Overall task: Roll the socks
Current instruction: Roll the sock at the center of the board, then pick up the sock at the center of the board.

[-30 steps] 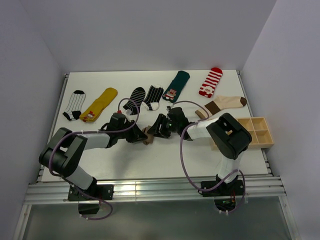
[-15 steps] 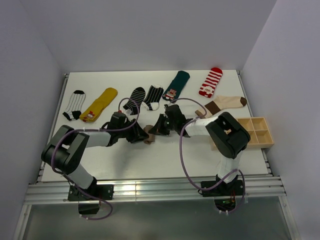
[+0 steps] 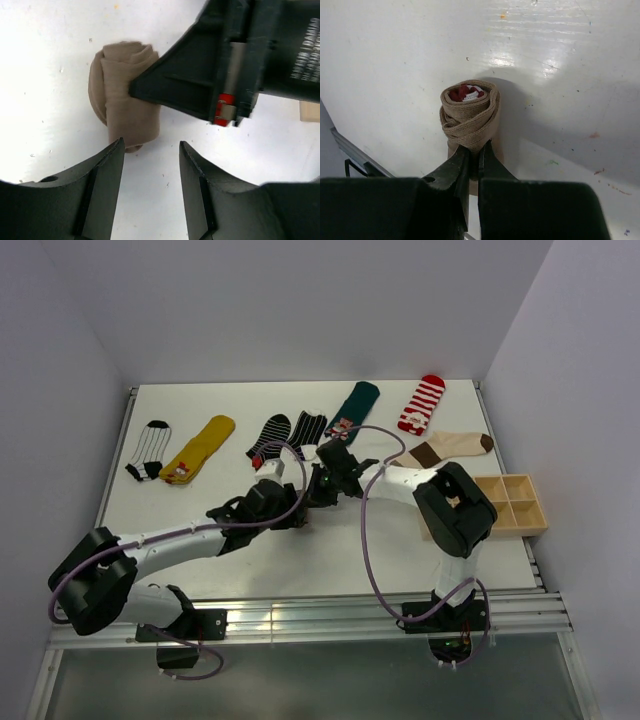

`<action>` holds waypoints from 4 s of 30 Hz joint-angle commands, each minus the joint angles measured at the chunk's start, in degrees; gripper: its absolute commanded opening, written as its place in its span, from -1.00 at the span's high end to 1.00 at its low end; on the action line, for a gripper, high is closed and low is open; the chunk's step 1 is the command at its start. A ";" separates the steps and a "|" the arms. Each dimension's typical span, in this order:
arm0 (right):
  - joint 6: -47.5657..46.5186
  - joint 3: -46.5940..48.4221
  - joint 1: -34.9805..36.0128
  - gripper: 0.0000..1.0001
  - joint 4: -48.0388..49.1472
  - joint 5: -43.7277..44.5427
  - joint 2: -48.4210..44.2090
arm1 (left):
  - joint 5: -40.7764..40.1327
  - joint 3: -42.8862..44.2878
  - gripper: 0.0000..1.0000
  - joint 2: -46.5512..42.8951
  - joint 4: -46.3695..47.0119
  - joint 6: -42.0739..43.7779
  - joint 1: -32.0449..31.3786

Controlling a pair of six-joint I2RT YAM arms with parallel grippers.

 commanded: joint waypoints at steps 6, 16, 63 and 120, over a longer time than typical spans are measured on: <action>-1.06 6.31 0.90 0.96 -12.61 3.67 2.87 | -19.65 8.39 -0.04 8.31 -1.34 5.74 -7.17; -0.53 6.05 0.98 0.73 -11.56 1.12 3.93 | -22.73 10.69 -0.02 17.20 -1.87 4.69 -8.32; -18.45 8.59 5.99 -0.02 -1.52 -4.16 10.78 | 4.68 -11.81 0.09 7.36 17.02 -0.24 7.41; -24.79 13.34 -15.79 1.00 -34.14 22.73 -14.78 | -2.25 13.16 -0.96 -23.57 -28.77 17.25 38.17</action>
